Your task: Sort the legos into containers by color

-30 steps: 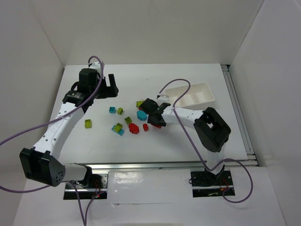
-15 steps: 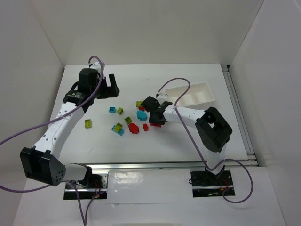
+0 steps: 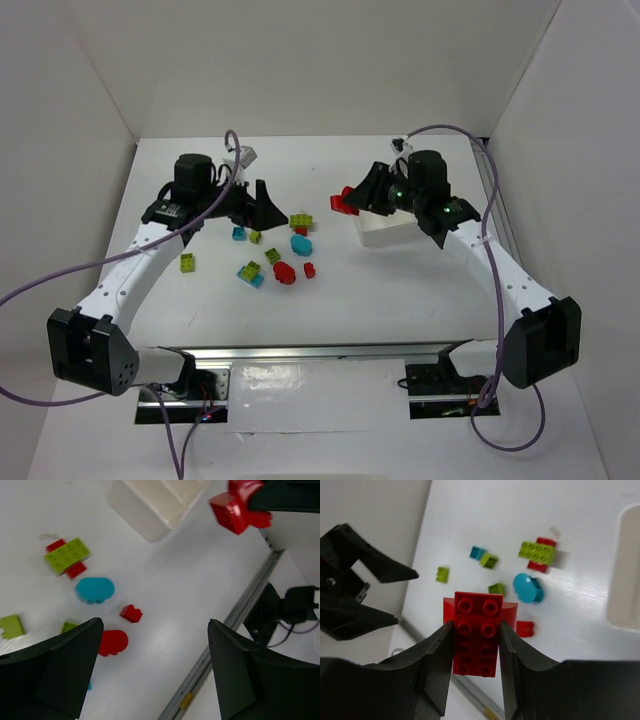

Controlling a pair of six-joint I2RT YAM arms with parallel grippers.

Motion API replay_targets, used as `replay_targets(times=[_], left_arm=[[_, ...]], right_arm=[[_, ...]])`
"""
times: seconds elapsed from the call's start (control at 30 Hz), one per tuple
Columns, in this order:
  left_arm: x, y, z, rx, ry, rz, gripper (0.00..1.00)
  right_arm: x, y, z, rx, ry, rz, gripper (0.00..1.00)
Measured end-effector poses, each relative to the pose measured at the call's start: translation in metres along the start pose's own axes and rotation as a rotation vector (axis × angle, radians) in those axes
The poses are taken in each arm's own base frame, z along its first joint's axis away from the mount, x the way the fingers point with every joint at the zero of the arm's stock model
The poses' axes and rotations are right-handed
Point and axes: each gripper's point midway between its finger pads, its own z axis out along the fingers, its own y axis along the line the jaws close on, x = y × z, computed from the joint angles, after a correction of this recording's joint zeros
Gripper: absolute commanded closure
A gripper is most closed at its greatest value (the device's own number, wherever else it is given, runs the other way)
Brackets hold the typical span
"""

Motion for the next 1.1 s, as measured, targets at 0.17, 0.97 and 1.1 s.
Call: replay_targets(times=[0.17,0.97,1.1], left_arm=[[-0.001,-0.044,0.003,0.211,-0.018,0.145,0.04],[0.028,-0.117,0.029,0.421,-0.258,0.593,0.09],[0.025,-0.125,0.029,0.438,-0.278,0.61,0.1]], right_arm=[[0.015,0.016,-0.012,-0.2,0.145,0.062,0.8],[0.042,0.05,-0.043,-0.498,0.351,0.252,0.77],[0.049,0.058,-0.042,-0.521,0.37,0.259,0.77]])
